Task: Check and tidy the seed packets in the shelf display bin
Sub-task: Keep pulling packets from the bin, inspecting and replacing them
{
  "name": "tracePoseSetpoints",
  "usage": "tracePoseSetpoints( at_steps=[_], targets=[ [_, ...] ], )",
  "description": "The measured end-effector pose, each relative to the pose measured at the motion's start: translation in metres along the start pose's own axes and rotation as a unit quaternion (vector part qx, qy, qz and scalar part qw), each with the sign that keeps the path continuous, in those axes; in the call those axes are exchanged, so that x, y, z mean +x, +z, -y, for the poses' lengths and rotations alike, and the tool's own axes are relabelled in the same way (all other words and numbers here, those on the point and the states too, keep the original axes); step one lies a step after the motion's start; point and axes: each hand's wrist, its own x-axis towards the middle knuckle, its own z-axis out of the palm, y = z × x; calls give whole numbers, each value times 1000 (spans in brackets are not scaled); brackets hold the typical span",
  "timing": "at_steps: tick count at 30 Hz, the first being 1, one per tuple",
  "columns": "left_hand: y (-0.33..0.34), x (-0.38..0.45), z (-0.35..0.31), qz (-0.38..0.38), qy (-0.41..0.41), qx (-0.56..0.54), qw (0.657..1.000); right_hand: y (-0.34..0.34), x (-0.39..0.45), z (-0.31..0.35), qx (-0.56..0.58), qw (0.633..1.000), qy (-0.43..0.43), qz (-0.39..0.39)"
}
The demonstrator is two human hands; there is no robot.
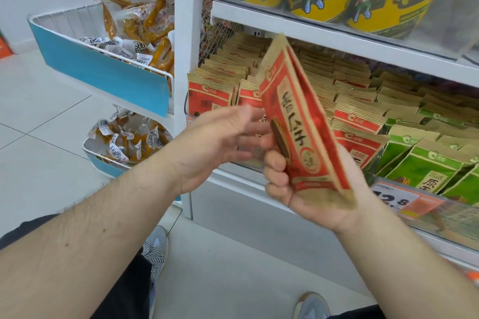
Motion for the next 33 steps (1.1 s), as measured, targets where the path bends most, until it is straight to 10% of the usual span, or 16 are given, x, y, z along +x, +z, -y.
tracePoseSetpoints(
  at_steps=[5,12,21,28,33],
  targets=[
    [10,-5,8,64,5,-41,997,-3,7,-17,8,993,51,110],
    [-2,0,-5,-35,54,-24,998,-21,6,10,-177,966,-101,-157],
    [0,-2,-3,-12,62,122,990,-5,-3,14,-303,900,-251,-189],
    [-26,11,-20,-253,128,67,957,6,3,51,-358,821,-365,-254],
    [-29,14,-18,-289,108,96,947,14,21,54,-419,780,-379,-270]
  ],
)
